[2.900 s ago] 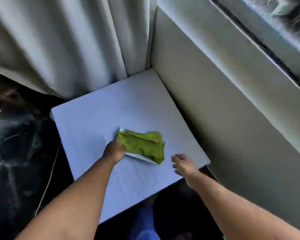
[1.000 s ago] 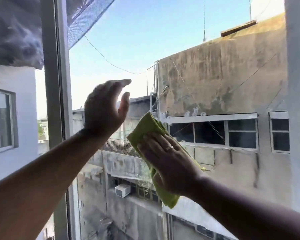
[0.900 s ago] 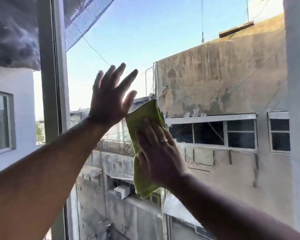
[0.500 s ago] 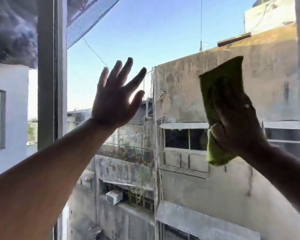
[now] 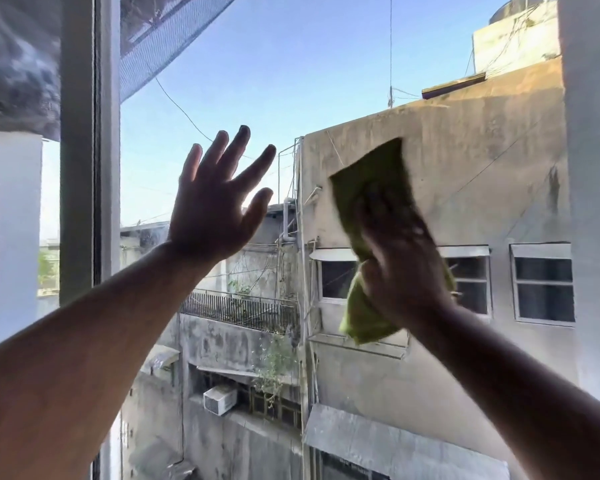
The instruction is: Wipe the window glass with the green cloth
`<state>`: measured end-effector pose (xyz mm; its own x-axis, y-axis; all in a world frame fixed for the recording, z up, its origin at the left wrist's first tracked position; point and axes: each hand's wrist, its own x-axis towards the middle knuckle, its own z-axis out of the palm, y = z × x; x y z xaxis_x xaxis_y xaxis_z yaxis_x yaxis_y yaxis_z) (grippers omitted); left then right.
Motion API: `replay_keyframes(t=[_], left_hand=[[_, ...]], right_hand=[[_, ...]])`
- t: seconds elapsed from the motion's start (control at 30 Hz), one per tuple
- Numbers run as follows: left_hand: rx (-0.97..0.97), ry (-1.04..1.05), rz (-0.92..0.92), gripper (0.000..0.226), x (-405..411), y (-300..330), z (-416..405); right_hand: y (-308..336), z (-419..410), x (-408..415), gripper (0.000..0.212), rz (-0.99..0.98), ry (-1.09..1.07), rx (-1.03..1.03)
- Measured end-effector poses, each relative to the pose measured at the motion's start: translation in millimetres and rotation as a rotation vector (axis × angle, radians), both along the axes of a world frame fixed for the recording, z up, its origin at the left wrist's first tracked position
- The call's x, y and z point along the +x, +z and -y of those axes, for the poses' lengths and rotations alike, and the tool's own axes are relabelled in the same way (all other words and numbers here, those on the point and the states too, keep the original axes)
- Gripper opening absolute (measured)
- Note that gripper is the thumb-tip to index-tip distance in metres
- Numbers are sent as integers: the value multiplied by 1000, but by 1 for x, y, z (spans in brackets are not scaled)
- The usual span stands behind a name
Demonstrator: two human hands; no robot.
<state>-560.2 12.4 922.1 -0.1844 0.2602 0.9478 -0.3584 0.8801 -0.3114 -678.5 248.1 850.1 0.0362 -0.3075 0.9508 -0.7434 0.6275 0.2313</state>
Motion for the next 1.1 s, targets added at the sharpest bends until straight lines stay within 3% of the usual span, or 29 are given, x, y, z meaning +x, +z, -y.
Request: replay_keyframes(t=[0.1,0.13,0.17,0.2,0.33,0.4,0.47,0.63,0.7,0.83,0.93,0.97,1.03,1.1], left_hand=[[4,-14,19,56,3,1,0],[10,-19,27,56,4,0,-1],[12,-20,31,56,4,0,-1],[11,-18,27,55,4,-1,-2],[11,-19,17,54,6,0,-3],[12,-34,20,52,5,1,-1],[16,-77,17,49,6,3,2],[27,-98,30,48,7,4,4],[24,-94,12,48,5,2,4],[20,-78,5,48,5,3,4],[10,-75,9,48,3,1,5],[4,-68,6,48,3,1,6],[2,-63,7,48,3,1,5],[12,-68,9,49,4,1,4]], right_hand=[[-65,43,37,72,-285,53,659],[-66,38,38,67,-362,56,832],[-54,28,31,63,-425,62,880],[-34,18,19,61,-435,76,799],[31,-13,-4,61,-122,151,164],[25,9,6,64,-76,146,16],[0,38,23,71,-124,168,93],[-53,36,29,68,-503,11,986],[-26,9,11,66,-486,13,929],[53,-37,-20,65,-234,29,267],[9,9,-1,73,-55,-36,33],[-26,31,13,75,-83,-18,114],[-102,63,39,79,-269,20,486],[-144,60,43,78,-394,13,746]])
